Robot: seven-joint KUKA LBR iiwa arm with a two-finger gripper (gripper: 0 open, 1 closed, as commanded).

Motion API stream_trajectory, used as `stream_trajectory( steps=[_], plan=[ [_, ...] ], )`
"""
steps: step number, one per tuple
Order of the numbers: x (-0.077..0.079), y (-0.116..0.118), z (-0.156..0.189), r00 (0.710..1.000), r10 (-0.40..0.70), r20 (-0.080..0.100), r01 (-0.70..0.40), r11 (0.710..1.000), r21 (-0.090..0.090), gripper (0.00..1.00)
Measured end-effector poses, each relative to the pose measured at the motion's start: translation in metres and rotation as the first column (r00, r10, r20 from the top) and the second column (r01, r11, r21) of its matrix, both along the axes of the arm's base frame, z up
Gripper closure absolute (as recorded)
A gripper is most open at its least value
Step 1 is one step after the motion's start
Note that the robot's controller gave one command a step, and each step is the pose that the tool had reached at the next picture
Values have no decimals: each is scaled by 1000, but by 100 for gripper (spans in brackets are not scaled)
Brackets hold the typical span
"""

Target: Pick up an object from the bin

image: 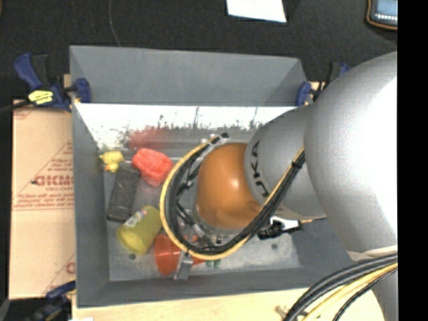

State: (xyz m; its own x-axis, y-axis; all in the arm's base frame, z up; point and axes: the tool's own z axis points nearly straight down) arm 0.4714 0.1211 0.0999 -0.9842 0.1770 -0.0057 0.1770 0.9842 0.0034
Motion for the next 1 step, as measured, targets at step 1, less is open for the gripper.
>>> stream_trajectory(
  steps=[1],
  plan=[
    [10, -24, -29, 990, 142, 13, -142, 990, -3, 0]
  ],
)
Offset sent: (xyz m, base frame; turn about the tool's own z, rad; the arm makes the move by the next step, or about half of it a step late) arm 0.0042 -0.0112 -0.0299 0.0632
